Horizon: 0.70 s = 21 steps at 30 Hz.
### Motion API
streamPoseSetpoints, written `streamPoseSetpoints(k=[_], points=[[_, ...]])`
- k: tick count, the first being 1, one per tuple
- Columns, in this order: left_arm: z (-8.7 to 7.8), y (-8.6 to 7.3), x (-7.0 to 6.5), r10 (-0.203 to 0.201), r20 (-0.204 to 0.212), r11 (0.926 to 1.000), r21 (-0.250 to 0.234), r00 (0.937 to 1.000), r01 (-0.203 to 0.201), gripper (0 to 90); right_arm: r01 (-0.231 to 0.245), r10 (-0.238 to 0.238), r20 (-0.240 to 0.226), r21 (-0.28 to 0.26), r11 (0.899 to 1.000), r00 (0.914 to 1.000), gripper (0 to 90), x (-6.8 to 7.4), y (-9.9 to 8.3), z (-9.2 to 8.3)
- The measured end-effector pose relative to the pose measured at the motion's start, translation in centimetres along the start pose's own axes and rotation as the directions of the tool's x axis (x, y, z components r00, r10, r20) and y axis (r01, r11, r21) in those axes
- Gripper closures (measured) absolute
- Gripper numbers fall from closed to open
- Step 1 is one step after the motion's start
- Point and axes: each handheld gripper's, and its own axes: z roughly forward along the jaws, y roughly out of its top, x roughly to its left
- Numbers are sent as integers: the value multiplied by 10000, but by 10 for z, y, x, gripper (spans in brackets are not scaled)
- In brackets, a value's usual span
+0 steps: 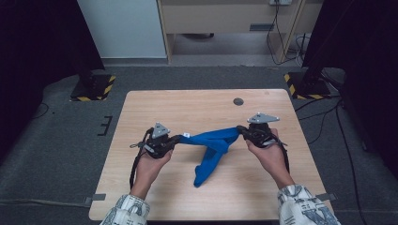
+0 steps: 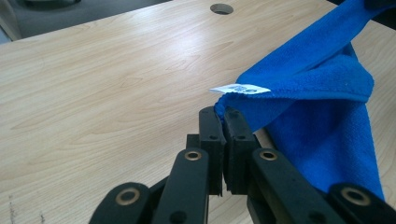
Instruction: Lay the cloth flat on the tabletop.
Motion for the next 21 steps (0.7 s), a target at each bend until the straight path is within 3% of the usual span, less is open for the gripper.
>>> streamPoseSetpoints(k=[5,8,14,21], points=[[-6,4,0,138,-50,9999,-94,9999,-139,874,5,-6,-9,-156,9999,10000,894,-5,6,-14],[-11,9,0,-62,47,9993,-367,10000,63,874,6,-6,-13,-252,9997,10000,894,-8,8,-22],[-23,26,-6,414,-39,9977,-528,9991,-415,874,152,-155,-69,-353,9993,9999,895,-9,12,-35],[-34,47,-12,627,-80,9941,-878,9980,-631,874,165,-177,-173,-660,9977,9997,895,-10,23,-49]])
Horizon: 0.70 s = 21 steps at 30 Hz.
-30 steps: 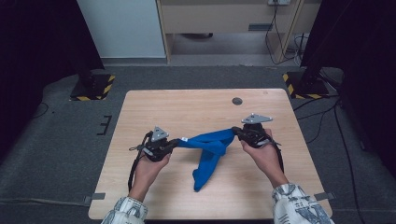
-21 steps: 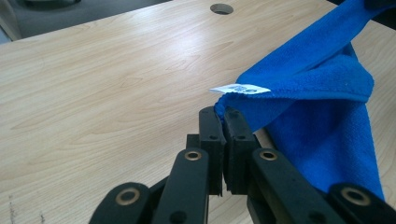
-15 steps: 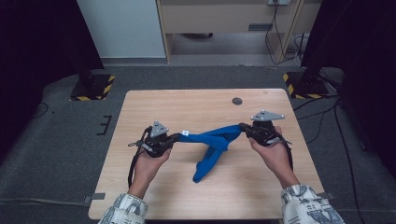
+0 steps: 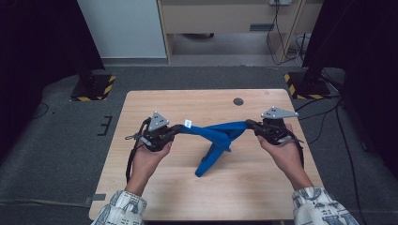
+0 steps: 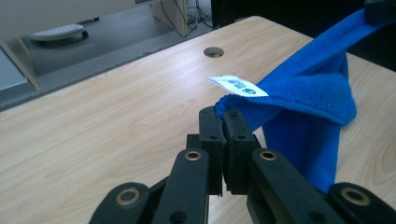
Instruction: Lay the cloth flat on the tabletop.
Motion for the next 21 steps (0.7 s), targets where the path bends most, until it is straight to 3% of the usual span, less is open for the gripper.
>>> streamPoseSetpoints(k=[11,21], points=[[3,6,-7,46,331,9998,-187,9994,-40,874,16,-25,-368,-233,9997,9993,895,10,9,4],[-18,13,6,-169,373,9962,-850,9992,201,872,-22,0,-341,-649,9979,9994,895,11,28,-14]])
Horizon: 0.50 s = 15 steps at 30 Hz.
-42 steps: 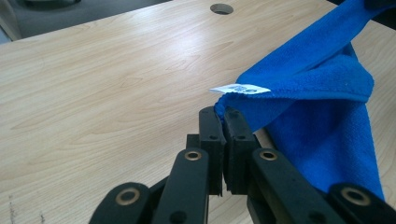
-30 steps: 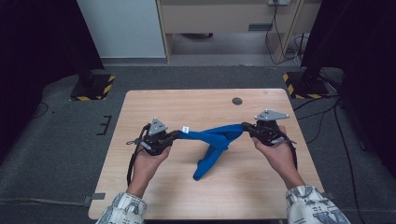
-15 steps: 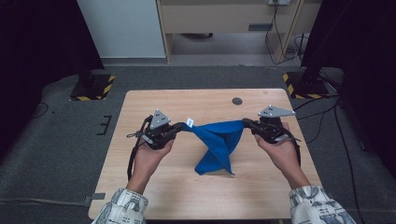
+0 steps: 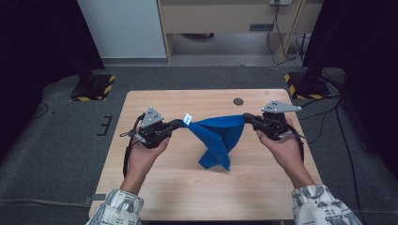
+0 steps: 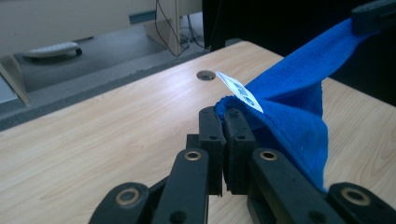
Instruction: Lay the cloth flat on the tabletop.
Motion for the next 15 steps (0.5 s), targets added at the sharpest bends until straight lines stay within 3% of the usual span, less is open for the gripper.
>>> streamPoseSetpoints(k=[3,10,15], points=[[-7,4,0,-128,118,9993,-352,9998,132,871,111,-112,-61,-151,9998,9999,895,4,6,-6],[-15,10,-3,173,229,9978,-642,9996,-158,870,402,-409,-183,-402,9984,9990,895,16,15,-16],[-11,9,0,180,184,9983,-557,9997,-169,869,499,-506,-177,-412,9979,9986,895,18,17,-20]])
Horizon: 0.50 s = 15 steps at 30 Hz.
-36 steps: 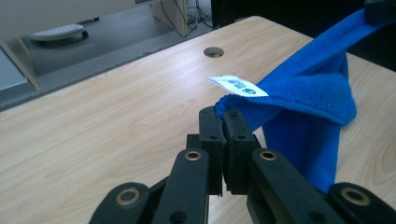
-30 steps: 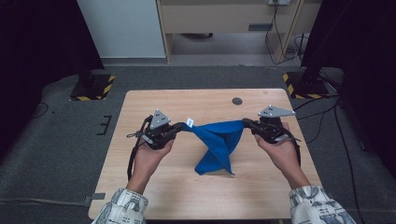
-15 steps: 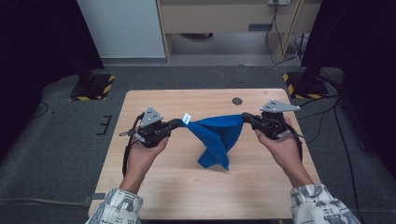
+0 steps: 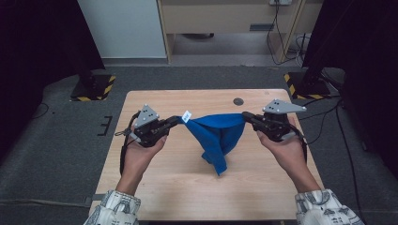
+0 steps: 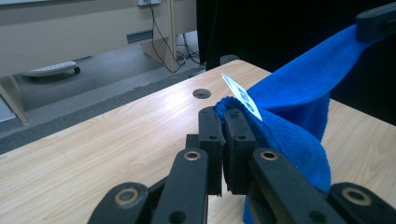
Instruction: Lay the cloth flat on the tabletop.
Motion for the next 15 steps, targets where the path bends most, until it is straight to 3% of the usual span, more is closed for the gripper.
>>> streamPoseSetpoints(k=[5,15], points=[[1,-2,5,-246,10,9997,-85,9997,246,868,-56,57,106,-39,10000,9999,895,-4,-1,-7],[-2,0,5,-122,-51,9999,-81,9999,122,867,-178,184,314,-194,9997,9993,895,-12,4,-23]])
